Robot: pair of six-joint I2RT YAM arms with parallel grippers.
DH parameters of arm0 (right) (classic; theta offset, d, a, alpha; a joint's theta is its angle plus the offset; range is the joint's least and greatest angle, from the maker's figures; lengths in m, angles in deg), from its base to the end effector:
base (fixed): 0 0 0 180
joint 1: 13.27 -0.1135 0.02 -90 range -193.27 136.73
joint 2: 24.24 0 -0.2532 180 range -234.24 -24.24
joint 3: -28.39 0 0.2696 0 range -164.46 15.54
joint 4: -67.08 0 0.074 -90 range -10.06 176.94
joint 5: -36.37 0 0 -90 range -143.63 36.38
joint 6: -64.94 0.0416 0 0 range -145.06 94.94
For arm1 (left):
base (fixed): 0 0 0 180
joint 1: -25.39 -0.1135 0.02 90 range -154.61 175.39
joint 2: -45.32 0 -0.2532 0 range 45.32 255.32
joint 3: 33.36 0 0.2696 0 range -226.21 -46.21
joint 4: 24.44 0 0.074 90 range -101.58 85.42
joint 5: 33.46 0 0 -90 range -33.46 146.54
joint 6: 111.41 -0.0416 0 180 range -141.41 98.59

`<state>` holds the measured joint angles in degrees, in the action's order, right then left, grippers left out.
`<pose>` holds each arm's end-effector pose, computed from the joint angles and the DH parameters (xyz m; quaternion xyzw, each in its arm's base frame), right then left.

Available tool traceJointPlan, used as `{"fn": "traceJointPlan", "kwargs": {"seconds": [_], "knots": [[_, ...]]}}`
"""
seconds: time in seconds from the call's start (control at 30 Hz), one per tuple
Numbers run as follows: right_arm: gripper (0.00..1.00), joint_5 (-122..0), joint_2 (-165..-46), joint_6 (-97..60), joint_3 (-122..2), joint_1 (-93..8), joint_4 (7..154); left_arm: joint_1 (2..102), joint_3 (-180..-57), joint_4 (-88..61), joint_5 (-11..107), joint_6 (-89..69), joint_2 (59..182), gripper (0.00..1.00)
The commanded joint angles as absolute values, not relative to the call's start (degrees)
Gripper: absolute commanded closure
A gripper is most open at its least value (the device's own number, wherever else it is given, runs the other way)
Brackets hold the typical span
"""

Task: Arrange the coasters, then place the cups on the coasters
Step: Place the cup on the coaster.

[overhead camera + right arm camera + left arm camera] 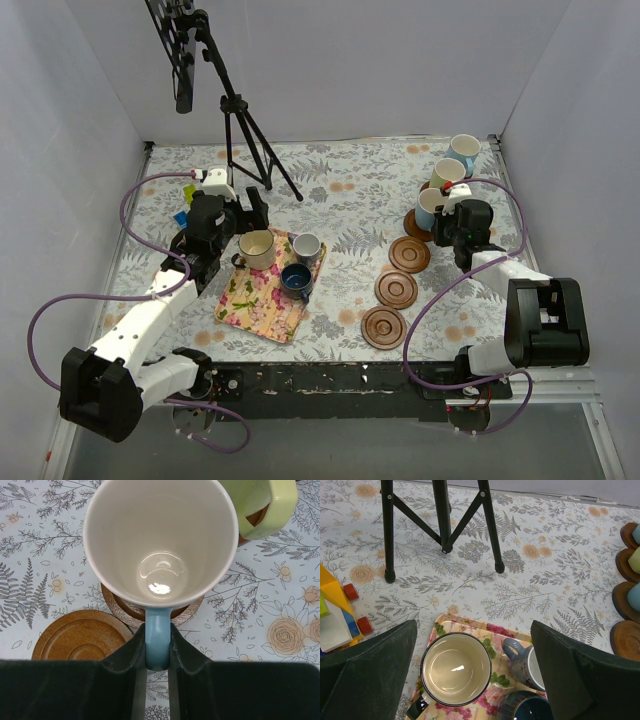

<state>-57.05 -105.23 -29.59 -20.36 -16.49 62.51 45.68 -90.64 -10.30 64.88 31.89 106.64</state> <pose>0.3101 0.0199 0.1661 -0.0732 0.8523 0.0196 0.5175 0.2617 -0.0903 0.2807 -0.2704 0.7624 -0.3032 0.5037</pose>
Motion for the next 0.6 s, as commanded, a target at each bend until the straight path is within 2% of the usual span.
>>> {"fn": "traceJointPlan", "kwargs": {"seconds": [0.0, 0.1, 0.3, 0.57], "knots": [[0.8, -57.5, -104.3, -30.0, -24.0, -16.4, 57.7, 45.3, -91.2, -10.4, 64.7, 31.0, 106.2, 0.02], [0.69, -57.8, -104.3, -30.0, -24.1, -16.4, 57.7, 45.3, -91.2, -10.4, 64.8, 31.0, 106.2, 0.02], [0.55, -57.2, -104.0, -30.2, -24.4, -16.4, 57.9, 45.3, -91.2, -10.4, 64.7, 31.0, 106.0, 0.02], [0.5, -55.8, -103.1, -30.0, -24.5, -16.4, 59.1, 45.3, -91.1, -10.3, 64.5, 31.0, 106.0, 0.02]]}}
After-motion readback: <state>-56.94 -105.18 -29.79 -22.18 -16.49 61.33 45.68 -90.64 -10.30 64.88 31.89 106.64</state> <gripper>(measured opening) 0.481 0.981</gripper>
